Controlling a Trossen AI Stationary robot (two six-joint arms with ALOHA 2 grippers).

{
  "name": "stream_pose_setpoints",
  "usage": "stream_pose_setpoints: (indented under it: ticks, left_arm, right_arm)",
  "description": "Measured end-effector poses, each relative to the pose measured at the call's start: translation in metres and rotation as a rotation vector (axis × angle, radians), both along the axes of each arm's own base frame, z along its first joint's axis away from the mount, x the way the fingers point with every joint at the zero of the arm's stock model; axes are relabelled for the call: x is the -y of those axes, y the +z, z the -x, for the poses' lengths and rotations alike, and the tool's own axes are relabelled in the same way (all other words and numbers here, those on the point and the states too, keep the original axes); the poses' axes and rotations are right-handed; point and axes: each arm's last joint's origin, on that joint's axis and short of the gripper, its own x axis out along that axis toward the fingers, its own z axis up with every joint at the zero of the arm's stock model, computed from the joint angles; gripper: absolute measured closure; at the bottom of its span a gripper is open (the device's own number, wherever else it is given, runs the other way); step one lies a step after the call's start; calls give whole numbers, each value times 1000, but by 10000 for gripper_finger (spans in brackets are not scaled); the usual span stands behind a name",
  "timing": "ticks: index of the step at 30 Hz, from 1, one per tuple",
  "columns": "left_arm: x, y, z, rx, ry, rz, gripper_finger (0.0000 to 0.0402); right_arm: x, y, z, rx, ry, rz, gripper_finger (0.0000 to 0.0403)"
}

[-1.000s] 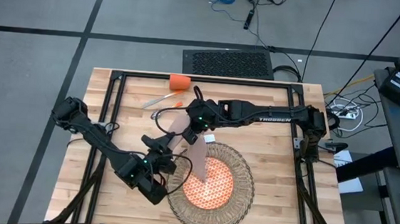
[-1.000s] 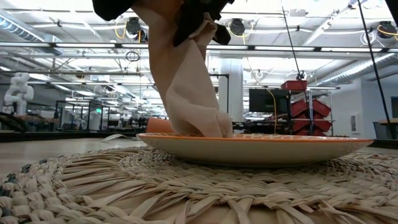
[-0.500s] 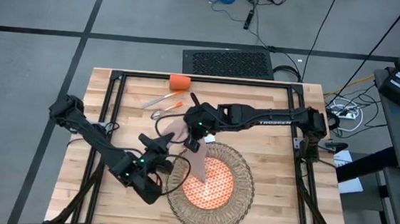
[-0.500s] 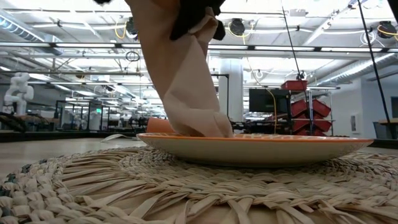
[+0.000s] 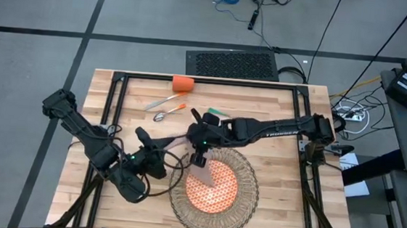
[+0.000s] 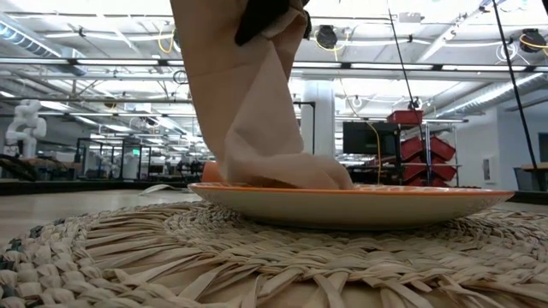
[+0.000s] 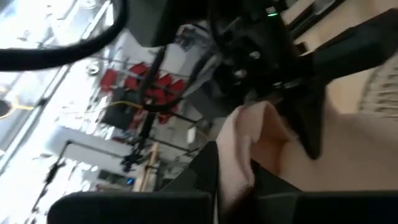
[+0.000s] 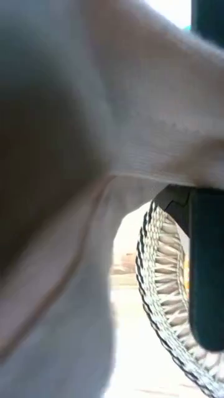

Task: Set table place
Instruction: Fold the napkin

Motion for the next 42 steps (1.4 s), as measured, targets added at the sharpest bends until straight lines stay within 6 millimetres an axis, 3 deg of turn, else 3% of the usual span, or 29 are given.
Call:
stream_pose_setpoints:
  ticks: [7, 24, 33, 42]
  left_arm:
    - [-3, -1, 4, -90, -93, 45, 401]
    - [-9, -5, 4, -166, -117, 45, 401]
    - [-17, 9, 15, -141, -159, 111, 401]
    - [-18, 12, 16, -158, -230, 188, 401]
  right_arm:
    - [-23, 2, 2, 32, -11, 87, 353]
    - [-75, 16, 8, 200, -77, 396, 288]
    - [-91, 17, 15, 207, -89, 485, 286]
    - [-87, 26, 7, 281, -92, 502, 286]
